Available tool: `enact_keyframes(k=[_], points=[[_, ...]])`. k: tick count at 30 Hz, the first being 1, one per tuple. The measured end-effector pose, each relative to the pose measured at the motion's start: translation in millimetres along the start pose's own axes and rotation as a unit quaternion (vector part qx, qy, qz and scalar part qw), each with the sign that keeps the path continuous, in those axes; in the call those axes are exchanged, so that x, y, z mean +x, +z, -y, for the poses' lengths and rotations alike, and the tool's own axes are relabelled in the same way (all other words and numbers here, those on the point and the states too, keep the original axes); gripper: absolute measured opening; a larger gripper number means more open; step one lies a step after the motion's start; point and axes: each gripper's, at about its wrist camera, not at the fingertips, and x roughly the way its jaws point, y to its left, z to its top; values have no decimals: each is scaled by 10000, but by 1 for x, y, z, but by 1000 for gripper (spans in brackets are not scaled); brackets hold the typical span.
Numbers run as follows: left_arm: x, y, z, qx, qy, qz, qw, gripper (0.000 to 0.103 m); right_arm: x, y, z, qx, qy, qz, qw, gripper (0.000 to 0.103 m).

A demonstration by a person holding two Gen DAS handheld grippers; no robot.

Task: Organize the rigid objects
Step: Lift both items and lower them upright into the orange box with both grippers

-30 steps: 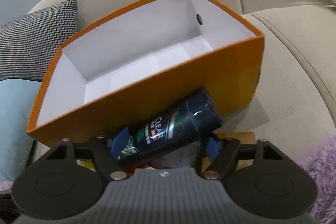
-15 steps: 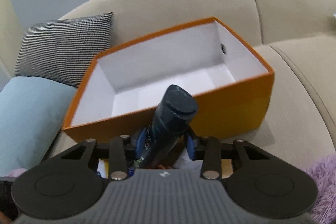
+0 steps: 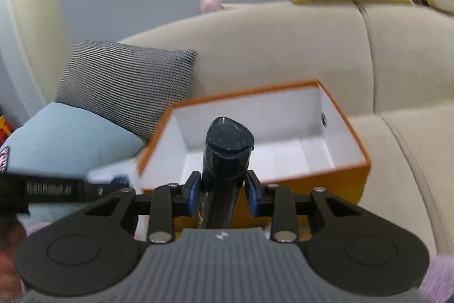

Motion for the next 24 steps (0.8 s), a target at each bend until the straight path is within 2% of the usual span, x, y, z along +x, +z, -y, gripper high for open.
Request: enact_keyframes(k=[7, 10, 12, 16, 20, 24], points=[[1, 49, 18, 478, -63, 529, 9974, 10, -1, 52, -6, -442, 311, 484, 9974, 34], [20, 68, 19, 594, -52, 549, 9967, 10, 15, 73, -6, -656, 337, 427, 9964, 34], [39, 71, 14, 585, -51, 381, 9975, 10, 31, 82, -3, -680, 317, 271, 9968, 34], [87, 73, -5, 479, -149, -186, 9986, 10, 80, 89, 8, -629, 467, -509, 9956, 34], [128, 73, -12, 619, -98, -656, 9959, 10, 129, 86, 14, -762, 541, -1082, 9897, 34], [155, 71, -24, 557, 19, -1106, 9923, 10, 168, 83, 20, -709, 677, -1588, 9824, 34]])
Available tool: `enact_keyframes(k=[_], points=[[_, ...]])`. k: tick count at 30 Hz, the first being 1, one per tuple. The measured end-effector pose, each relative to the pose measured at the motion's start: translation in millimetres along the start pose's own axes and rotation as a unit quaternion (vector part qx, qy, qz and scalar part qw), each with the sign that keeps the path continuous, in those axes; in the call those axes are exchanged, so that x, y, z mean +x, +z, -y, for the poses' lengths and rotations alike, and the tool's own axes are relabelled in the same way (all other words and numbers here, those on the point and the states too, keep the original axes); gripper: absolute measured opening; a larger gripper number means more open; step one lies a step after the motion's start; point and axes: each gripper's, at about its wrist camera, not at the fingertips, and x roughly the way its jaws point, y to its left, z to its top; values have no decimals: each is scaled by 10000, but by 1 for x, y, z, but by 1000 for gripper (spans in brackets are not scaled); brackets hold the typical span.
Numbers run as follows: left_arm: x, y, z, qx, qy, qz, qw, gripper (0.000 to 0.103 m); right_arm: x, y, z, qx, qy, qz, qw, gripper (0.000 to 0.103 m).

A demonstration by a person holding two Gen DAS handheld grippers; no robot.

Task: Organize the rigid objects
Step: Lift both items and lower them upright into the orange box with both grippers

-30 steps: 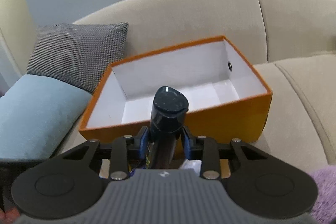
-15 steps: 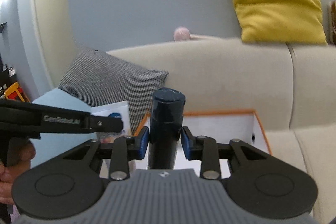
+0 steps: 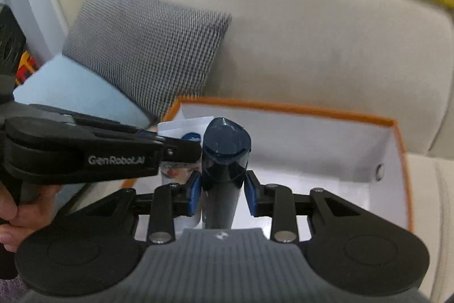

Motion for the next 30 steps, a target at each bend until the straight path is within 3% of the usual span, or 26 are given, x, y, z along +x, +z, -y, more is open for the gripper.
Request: enact_keyframes(k=[6, 14, 22, 25, 30], points=[[23, -1, -5, 19, 130, -347, 9993, 10, 44, 8, 11, -27, 113, -597, 9981, 33], [39, 13, -15, -302, 425, -526, 9973, 11, 63, 18, 11, 58, 174, -496, 9986, 33], [42, 26, -10, 45, 775, -407, 9962, 11, 86, 27, 15, 470, 212, -585, 9970, 33], [41, 26, -13, 117, 935, -335, 9950, 21, 93, 27, 12, 449, 200, -650, 9967, 33], [25, 21, -14, 240, 901, -123, 9956, 36, 100, 28, 5, 396, 137, -713, 9966, 33]])
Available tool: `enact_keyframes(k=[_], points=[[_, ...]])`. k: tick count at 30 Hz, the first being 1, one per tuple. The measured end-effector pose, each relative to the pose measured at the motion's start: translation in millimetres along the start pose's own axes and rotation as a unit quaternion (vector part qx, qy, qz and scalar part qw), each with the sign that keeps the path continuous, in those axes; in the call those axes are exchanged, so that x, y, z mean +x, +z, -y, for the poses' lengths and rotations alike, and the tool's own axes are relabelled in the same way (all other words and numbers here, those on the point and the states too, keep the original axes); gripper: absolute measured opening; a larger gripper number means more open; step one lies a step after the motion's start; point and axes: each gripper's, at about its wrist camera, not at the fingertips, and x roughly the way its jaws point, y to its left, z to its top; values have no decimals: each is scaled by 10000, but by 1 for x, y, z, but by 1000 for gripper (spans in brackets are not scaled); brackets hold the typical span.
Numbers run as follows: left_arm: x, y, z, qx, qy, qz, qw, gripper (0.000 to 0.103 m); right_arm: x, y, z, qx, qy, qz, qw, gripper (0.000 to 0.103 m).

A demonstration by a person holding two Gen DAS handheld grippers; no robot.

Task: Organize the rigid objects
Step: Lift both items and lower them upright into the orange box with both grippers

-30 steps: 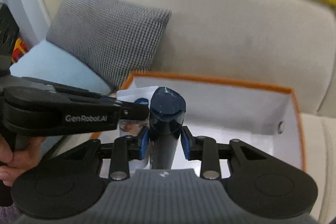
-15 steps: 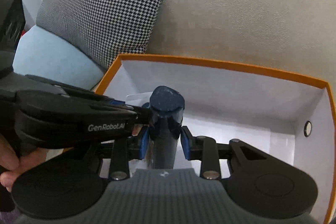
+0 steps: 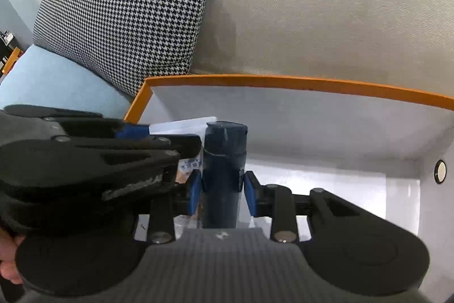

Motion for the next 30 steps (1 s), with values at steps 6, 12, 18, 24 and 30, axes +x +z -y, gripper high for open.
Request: enact_keyframes(k=[6, 12, 18, 24, 30], points=[[-17, -2, -9, 29, -97, 116, 9999, 38, 16, 2, 1, 77, -109, -110, 9999, 34], [-34, 3, -27, -134, -175, 287, 9993, 40, 21, 4, -2, 16, -186, -142, 9997, 34], [-54, -1, -33, -184, -18, 567, 9982, 46, 13, 1, -1, -12, -131, -153, 9998, 36], [-55, -21, -38, -336, 199, 401, 9984, 56, 8, -5, -5, -270, -371, -290, 9985, 53], [-31, -36, -58, -978, -95, -54, 9951, 33, 23, -9, 1, -21, -286, -879, 9957, 53]])
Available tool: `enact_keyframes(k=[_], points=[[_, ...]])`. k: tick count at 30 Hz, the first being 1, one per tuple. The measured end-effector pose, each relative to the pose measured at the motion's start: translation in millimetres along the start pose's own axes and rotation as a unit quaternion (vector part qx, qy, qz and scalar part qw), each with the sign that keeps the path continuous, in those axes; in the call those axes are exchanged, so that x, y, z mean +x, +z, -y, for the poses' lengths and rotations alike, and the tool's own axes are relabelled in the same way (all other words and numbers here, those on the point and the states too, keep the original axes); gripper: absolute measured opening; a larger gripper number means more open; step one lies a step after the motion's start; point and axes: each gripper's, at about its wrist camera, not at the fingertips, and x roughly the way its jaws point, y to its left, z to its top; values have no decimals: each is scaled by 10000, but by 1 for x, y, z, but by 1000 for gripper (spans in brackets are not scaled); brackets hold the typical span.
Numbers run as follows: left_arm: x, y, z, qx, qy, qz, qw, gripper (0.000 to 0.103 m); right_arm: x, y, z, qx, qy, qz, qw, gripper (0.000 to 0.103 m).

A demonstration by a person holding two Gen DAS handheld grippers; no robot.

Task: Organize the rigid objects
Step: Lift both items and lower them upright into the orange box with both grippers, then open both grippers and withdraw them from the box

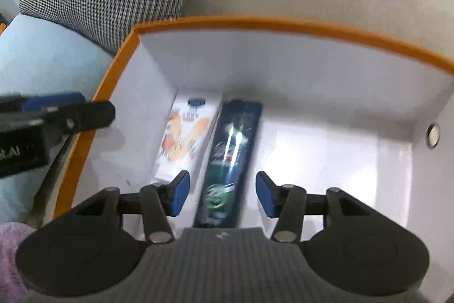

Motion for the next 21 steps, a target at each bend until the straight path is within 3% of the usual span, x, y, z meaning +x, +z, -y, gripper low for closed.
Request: enact_keyframes(k=[6, 8, 21], points=[[5, -5, -4, -28, -234, -55, 9997, 12, 21, 3, -7, -8, -297, -453, 9985, 47], [7, -5, -1, 9, -201, -45, 9998, 12, 28, 6, -9, 47, -230, -555, 9982, 42], [9, -5, -3, 34, -281, -7, 9996, 11, 32, 14, -15, 258, -41, -437, 9987, 41]])
